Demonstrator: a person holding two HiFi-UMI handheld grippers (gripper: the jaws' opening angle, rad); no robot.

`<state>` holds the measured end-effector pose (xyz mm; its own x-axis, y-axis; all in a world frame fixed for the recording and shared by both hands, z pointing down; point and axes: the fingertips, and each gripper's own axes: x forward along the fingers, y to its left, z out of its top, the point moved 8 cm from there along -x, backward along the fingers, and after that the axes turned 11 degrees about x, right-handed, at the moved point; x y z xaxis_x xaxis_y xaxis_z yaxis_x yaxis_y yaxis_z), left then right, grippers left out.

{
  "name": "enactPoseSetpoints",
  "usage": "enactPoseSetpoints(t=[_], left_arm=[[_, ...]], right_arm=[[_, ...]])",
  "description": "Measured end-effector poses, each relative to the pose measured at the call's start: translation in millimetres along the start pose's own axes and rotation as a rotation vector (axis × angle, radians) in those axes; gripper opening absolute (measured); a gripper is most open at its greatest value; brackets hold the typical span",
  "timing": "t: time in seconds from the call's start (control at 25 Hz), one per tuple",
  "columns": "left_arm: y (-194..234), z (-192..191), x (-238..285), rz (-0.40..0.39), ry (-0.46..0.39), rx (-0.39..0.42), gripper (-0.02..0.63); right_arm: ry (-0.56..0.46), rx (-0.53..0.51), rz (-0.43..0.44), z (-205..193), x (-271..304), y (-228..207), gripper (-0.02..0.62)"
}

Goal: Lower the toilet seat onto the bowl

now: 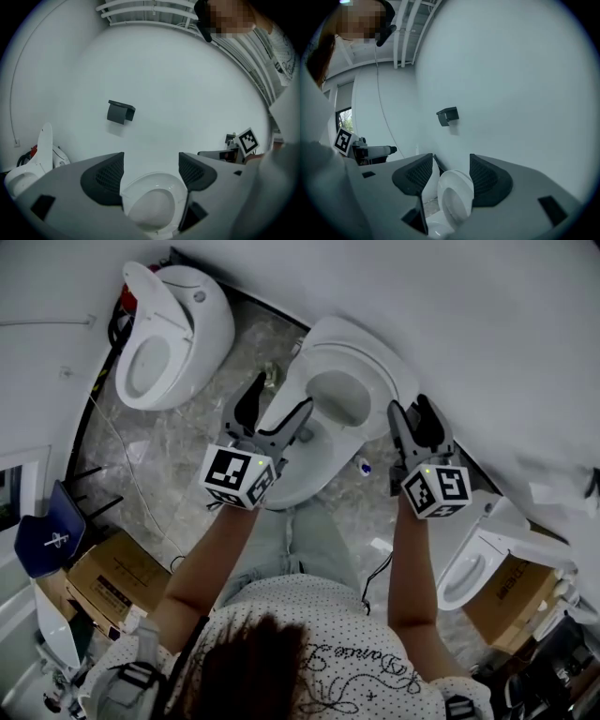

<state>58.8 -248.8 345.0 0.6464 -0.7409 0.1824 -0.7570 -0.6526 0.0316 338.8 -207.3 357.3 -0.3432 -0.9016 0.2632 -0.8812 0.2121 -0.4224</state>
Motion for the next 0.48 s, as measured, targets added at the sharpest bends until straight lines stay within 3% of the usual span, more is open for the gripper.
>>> enactPoseSetpoints(t=[0.48], left_arm=[[-10.6,-0.8,-1.1,0.013,0.018,0.004,0.351]], right_arm=[[0.095,0.052,-0.019,-36.2,49.8,-50.8,0.173]])
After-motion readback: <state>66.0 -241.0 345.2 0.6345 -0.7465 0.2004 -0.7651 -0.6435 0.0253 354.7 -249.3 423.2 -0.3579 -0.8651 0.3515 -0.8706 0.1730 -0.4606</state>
